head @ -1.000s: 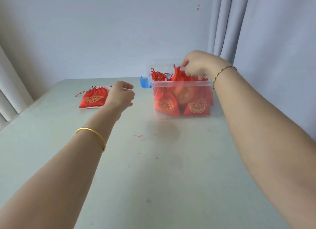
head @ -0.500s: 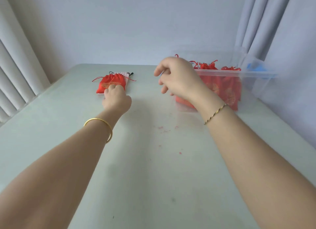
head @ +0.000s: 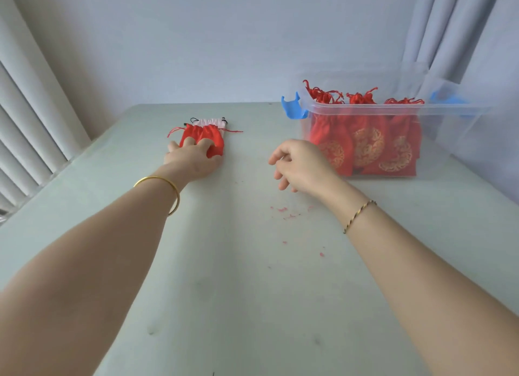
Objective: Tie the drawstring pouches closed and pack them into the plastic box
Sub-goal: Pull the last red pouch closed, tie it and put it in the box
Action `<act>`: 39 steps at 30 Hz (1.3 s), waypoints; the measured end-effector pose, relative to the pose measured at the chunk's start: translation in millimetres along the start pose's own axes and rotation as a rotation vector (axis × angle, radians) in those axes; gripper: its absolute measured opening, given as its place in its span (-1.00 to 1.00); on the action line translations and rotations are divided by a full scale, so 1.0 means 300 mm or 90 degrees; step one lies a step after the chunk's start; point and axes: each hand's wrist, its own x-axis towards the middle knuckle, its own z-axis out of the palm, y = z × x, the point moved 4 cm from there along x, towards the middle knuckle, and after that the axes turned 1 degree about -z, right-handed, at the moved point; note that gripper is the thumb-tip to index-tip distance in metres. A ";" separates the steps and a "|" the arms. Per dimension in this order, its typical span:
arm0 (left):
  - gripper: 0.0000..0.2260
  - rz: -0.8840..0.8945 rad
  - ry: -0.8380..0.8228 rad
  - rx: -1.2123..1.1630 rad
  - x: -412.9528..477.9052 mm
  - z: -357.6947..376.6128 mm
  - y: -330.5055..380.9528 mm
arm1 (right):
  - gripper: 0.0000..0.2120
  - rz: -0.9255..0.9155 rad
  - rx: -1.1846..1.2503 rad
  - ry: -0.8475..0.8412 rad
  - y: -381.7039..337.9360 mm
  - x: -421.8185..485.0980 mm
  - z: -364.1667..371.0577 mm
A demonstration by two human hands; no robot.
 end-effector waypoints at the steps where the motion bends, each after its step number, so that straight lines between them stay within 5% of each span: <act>1: -0.58 0.008 -0.009 0.002 -0.024 0.000 0.009 | -0.78 0.006 0.007 0.002 0.008 -0.009 0.007; 11: -0.66 0.130 0.028 0.050 -0.417 0.012 0.173 | -0.79 0.049 0.059 0.005 0.043 -0.156 0.008; 16: -0.70 0.095 0.094 -0.055 -0.468 -0.037 0.187 | -0.84 0.073 0.123 0.015 0.053 -0.209 -0.026; 19: -0.74 0.091 0.238 -0.130 -0.509 -0.092 0.206 | -0.86 0.120 0.263 0.018 0.059 -0.230 -0.047; 22: -0.71 0.219 0.318 -0.161 -0.591 -0.115 0.268 | -0.71 0.224 0.511 -0.036 0.066 -0.239 -0.046; 26: -0.61 0.402 0.130 -0.185 -0.641 -0.066 0.338 | -0.77 0.223 0.628 -0.014 0.103 -0.248 -0.057; 27: -0.59 0.398 0.074 -0.270 -0.638 -0.070 0.339 | -0.75 0.212 0.600 -0.005 0.118 -0.256 -0.066; 29: -0.55 0.336 0.123 -0.437 -0.615 -0.117 0.319 | -0.77 0.191 0.565 -0.037 0.134 -0.275 -0.078; 31: -0.48 0.242 0.211 -0.484 -0.588 -0.157 0.298 | -0.78 0.164 0.589 -0.097 0.131 -0.287 -0.088; 33: -0.47 0.186 0.173 -0.508 -0.560 -0.164 0.297 | -0.76 0.127 0.604 -0.136 0.112 -0.288 -0.096; 39: -0.93 0.223 0.048 -0.590 -0.554 -0.186 0.317 | -0.70 0.073 0.562 -0.178 0.081 -0.281 -0.124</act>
